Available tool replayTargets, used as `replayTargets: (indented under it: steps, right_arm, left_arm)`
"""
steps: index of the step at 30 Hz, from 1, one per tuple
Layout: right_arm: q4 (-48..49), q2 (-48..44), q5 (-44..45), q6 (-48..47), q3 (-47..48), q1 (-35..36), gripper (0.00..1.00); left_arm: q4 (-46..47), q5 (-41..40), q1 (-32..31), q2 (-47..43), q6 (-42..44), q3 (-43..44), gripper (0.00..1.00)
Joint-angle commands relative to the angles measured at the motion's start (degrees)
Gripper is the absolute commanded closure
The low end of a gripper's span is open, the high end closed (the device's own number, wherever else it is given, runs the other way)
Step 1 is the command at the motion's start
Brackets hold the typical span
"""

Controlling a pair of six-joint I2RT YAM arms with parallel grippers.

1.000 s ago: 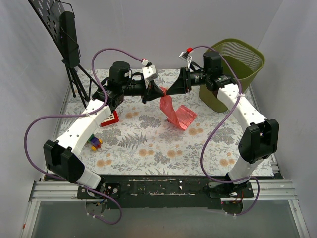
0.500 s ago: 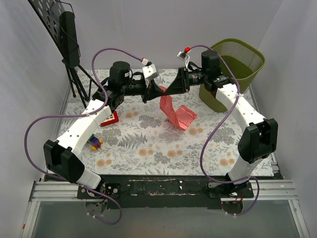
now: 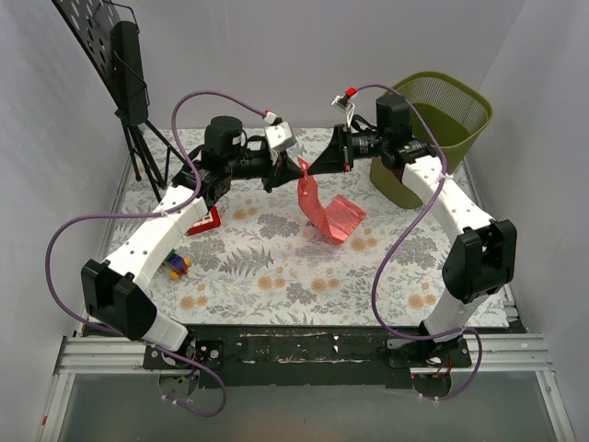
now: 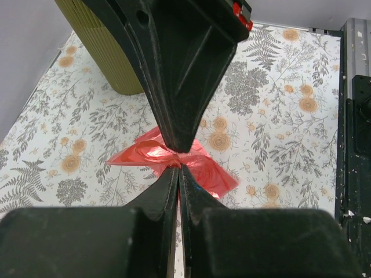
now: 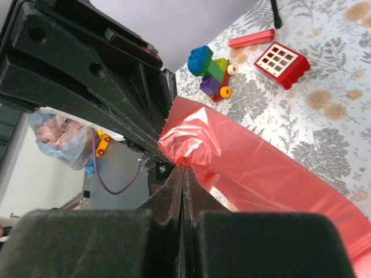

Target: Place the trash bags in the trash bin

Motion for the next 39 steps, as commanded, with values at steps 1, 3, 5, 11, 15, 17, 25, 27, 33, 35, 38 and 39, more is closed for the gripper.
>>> replayTargets:
  steps: [1, 3, 5, 11, 15, 17, 25, 27, 33, 35, 38, 39]
  right_arm:
    - [2.0, -3.4, 1.5, -1.0, -1.4, -1.8, 0.99]
    - [2.0, -3.9, 1.6, -1.1, -2.0, -2.0, 0.99]
    - [2.0, -4.1, 1.6, -1.1, -2.5, -2.1, 0.99]
    - [1.9, -4.1, 1.4, -0.4, -2.8, -1.9, 0.85]
    - [2.2, -3.1, 0.3, 0.1, -2.0, -0.9, 0.58]
    - [2.5, -2.8, 1.3, -0.3, -1.7, -0.3, 0.41]
    - [3.9, -1.2, 2.0, -1.2, -0.6, 0.6, 0.47]
    - [4.2, -0.8, 1.9, -1.1, -0.4, 0.8, 0.48]
    - [5.5, 0.4, 0.6, -1.0, 0.4, 1.5, 0.65]
    - [6.3, 0.6, 0.1, -0.7, 0.4, 1.7, 0.66]
    - [8.4, 0.7, -1.8, 0.1, 0.2, 1.8, 0.79]
    - [9.2, 0.7, -2.6, 0.2, 0.1, 1.8, 0.85]
  left_arm:
    - [-1.9, -1.0, -0.1, -3.8, 2.9, -1.3, 1.00]
    - [-2.2, -1.1, -0.1, -4.0, 3.2, -1.6, 1.00]
    - [-2.2, -1.2, -0.1, -4.2, 3.3, -2.0, 1.00]
    - [-1.1, -1.1, -0.1, -4.2, 2.0, -1.8, 1.00]
    - [0.1, -0.7, -0.2, -3.9, 0.6, -1.8, 1.00]
    - [0.1, 0.0, -0.2, -3.7, 0.2, -1.4, 1.00]
    - [-0.2, 2.8, -0.1, -2.9, -0.7, -0.3, 1.00]
    - [-0.4, 3.1, -0.2, -2.7, -0.6, -0.1, 1.00]
    - [-0.3, 3.8, -0.2, -2.0, -0.7, 0.4, 1.00]
    - [-0.3, 3.9, -0.2, -2.0, -0.6, 0.4, 1.00]
    - [-0.6, 3.9, -0.2, -1.9, -0.6, 0.2, 1.00]
    - [-0.7, 3.7, -0.1, -2.0, -0.5, 0.0, 1.00]
